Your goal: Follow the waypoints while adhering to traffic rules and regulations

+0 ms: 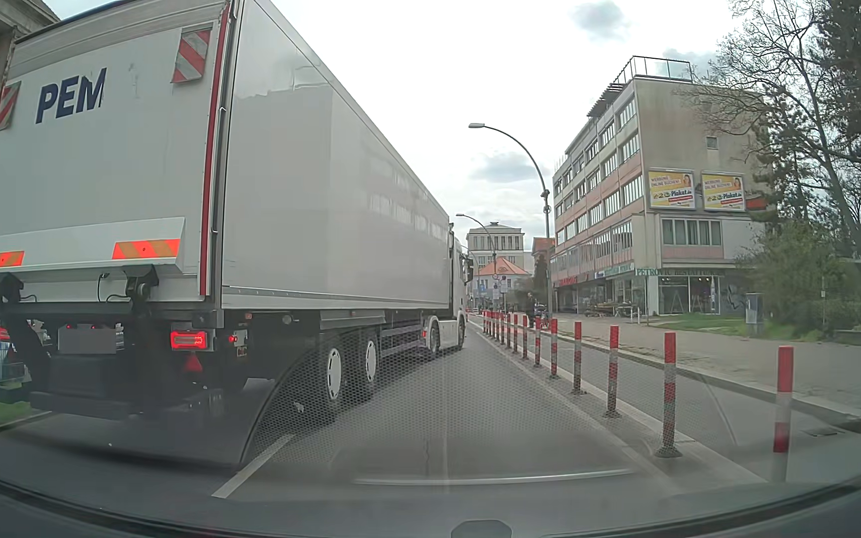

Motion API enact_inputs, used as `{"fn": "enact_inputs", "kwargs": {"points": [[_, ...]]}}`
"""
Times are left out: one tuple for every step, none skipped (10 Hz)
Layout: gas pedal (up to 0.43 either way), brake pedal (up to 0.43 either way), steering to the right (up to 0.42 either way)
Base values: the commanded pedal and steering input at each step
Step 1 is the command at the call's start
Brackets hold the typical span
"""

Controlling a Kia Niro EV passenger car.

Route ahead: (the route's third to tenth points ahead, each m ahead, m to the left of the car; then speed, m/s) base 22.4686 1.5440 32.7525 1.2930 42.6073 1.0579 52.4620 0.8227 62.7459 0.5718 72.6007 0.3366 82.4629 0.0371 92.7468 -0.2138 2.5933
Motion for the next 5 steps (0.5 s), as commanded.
{"fn": "enact_inputs", "kwargs": {"points": [[0.008,0.0,-0.004],[0.008,0.0,-0.004],[0.0,0.0,-0.003],[0.0,0.0,-0.003],[0.0,0.0,-0.002]]}}
